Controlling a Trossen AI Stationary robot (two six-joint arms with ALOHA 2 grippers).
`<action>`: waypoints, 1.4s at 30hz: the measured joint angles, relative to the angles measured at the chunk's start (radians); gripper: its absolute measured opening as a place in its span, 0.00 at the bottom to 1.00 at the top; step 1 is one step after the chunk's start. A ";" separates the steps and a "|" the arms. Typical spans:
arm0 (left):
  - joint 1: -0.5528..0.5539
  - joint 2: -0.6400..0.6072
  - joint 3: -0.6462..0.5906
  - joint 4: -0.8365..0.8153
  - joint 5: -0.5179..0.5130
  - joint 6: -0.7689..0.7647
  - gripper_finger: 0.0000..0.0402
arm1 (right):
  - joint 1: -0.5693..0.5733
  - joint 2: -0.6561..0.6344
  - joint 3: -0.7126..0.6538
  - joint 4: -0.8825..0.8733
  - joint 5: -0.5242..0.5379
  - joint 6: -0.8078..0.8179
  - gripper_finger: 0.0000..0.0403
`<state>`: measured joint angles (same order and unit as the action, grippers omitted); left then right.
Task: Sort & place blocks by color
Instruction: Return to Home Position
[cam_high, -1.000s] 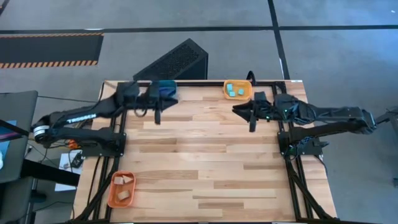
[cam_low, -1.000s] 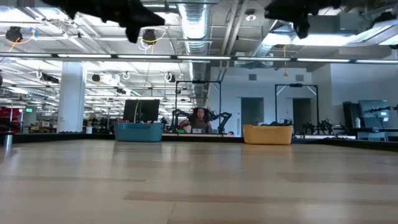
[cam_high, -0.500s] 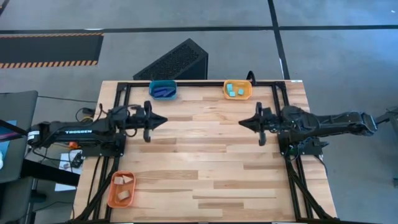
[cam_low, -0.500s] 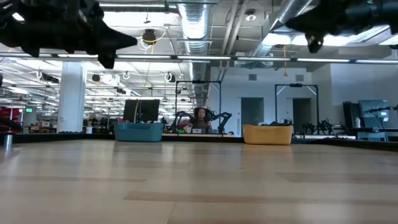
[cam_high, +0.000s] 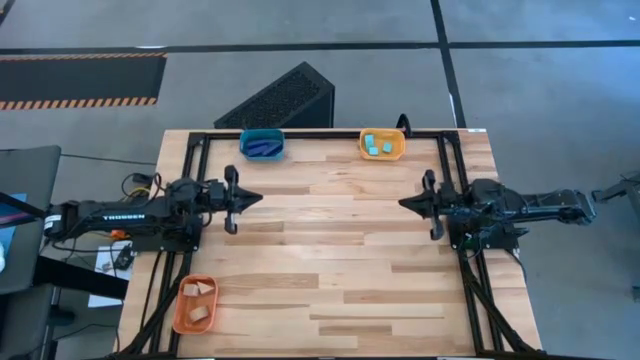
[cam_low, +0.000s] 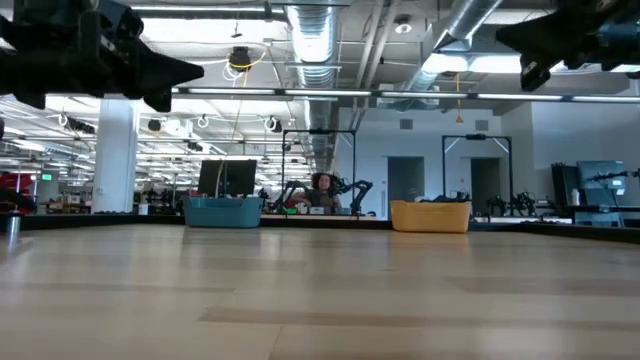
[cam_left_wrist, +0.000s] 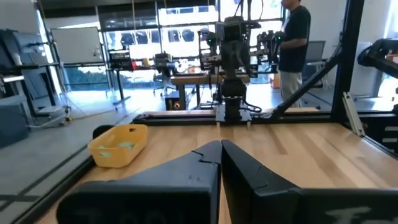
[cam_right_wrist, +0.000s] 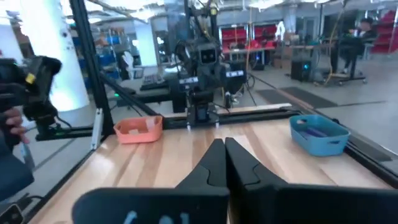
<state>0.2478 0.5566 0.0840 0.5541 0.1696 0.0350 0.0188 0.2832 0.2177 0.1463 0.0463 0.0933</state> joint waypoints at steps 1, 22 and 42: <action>0.000 -0.002 -0.012 0.014 0.000 0.000 0.00 | -0.001 -0.026 -0.010 0.004 -0.018 0.001 0.01; -0.002 -0.108 -0.074 -0.044 0.062 -0.024 0.00 | 0.014 -0.283 -0.210 -0.009 -0.073 0.016 0.01; -0.045 -0.192 -0.077 -0.237 0.244 -0.047 0.00 | 0.014 -0.210 -0.208 -0.135 -0.025 0.030 0.02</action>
<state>0.2028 0.3645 0.0074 0.3170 0.4132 -0.0121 0.0326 0.0735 0.0101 0.0113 0.0214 0.1234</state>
